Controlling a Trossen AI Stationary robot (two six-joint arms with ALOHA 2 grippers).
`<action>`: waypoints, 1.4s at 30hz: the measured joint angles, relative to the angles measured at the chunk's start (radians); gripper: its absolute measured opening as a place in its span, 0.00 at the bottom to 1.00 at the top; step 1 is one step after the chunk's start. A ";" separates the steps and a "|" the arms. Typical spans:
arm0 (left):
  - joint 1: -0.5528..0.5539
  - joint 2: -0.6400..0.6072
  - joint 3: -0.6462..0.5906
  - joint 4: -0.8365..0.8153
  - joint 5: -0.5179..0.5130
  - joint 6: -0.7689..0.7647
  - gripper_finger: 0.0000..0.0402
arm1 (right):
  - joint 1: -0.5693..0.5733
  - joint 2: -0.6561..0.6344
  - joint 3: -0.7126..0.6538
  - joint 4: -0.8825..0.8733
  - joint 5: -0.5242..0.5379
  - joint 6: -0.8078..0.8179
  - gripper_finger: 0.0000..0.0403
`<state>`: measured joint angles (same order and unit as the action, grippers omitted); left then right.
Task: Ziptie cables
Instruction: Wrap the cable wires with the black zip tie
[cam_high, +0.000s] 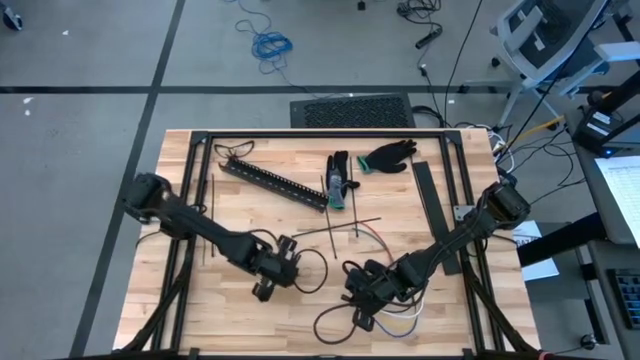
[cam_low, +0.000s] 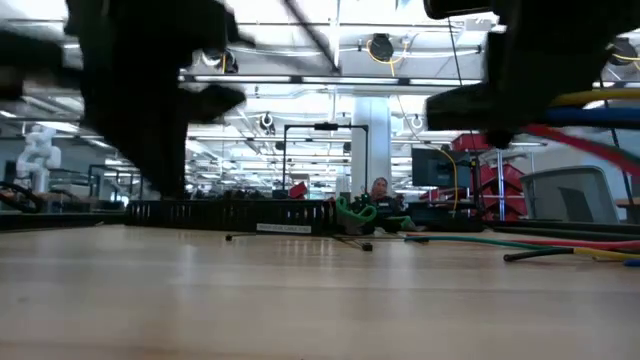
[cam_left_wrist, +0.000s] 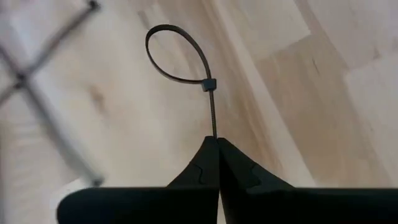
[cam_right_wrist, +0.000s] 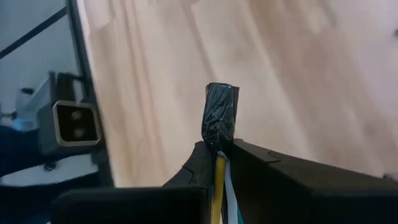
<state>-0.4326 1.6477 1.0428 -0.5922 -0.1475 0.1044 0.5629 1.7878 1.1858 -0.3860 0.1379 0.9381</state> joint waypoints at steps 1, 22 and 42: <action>0.000 -0.020 0.009 -0.035 -0.009 0.009 0.00 | -0.007 0.000 0.000 0.005 0.007 -0.018 0.07; 0.005 -0.277 -0.046 0.214 0.042 -0.238 0.00 | -0.230 -0.007 -0.001 0.385 0.072 -0.288 0.07; -0.005 -0.382 -0.105 0.166 -0.031 -0.356 0.00 | -0.263 -0.018 0.000 0.414 0.106 -0.328 0.07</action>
<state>-0.4372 1.2659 0.9379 -0.4259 -0.1782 -0.2517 0.3001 1.7699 1.1854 0.0277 0.2443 0.6101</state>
